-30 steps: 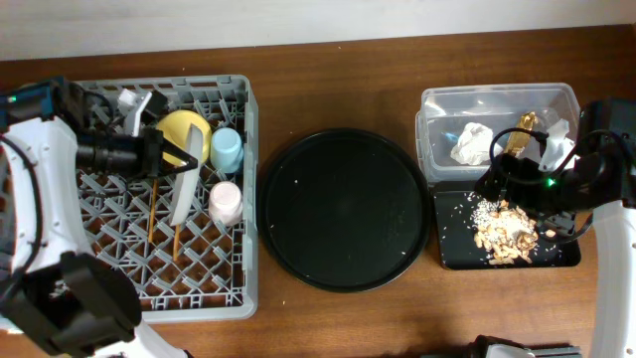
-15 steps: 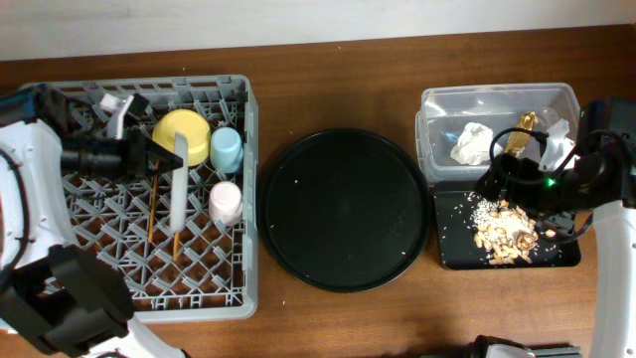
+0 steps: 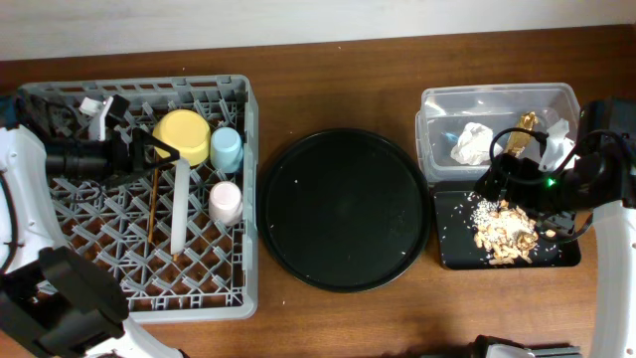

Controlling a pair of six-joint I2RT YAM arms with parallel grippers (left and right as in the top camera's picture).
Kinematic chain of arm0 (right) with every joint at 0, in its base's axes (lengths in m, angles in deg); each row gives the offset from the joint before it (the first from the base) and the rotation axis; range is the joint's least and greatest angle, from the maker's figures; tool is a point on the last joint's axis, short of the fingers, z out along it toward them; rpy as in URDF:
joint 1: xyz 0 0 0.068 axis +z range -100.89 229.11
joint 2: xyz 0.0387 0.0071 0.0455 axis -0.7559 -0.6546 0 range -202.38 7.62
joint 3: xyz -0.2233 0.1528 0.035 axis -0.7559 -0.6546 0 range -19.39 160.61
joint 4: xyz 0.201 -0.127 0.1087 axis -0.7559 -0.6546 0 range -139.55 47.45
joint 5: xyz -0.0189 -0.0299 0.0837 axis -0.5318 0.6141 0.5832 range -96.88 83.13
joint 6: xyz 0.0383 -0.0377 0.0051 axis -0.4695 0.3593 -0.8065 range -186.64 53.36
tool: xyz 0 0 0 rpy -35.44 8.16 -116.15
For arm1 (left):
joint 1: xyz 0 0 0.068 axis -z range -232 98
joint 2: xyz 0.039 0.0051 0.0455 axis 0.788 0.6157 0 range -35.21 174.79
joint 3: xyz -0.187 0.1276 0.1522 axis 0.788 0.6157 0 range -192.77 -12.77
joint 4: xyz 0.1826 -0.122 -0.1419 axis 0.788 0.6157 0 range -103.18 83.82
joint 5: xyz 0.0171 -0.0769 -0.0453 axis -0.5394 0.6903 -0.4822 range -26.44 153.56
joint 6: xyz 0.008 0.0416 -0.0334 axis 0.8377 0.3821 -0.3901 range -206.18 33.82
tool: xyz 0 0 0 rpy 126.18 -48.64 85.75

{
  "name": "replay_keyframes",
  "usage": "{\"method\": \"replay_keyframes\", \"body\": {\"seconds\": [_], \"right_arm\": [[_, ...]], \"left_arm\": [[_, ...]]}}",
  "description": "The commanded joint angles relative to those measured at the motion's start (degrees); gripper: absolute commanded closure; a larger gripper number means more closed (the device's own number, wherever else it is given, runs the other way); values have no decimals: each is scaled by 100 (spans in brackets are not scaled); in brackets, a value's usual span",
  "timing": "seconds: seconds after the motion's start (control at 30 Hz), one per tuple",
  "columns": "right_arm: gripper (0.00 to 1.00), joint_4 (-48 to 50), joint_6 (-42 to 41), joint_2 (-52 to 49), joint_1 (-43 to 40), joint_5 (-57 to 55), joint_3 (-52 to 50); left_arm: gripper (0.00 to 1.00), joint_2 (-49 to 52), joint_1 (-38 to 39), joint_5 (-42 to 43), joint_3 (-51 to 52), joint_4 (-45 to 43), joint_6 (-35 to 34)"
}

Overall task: Sort waste into correct bins and load items into the dishwasher rack
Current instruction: 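Release the plate and lower the left gripper to the rack's front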

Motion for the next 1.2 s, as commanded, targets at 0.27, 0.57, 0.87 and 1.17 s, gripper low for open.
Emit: {"method": "replay_keyframes", "body": {"seconds": [0.27,0.57,0.87,1.17], "right_arm": [[1,0,22,-4,-37,-55,11],[1,0,22,-4,-37,-55,11],[1,0,22,-4,-37,-55,11],[1,0,22,-4,-37,-55,11]], "left_arm": [[1,-2380,199,-782,4,-1209,-2111],[1,-4830,199,-2004,7,-1368,-2459],[1,-5239,199,-2002,7,-1040,-2518],[1,-5241,199,-2002,7,-848,-2518]]}}
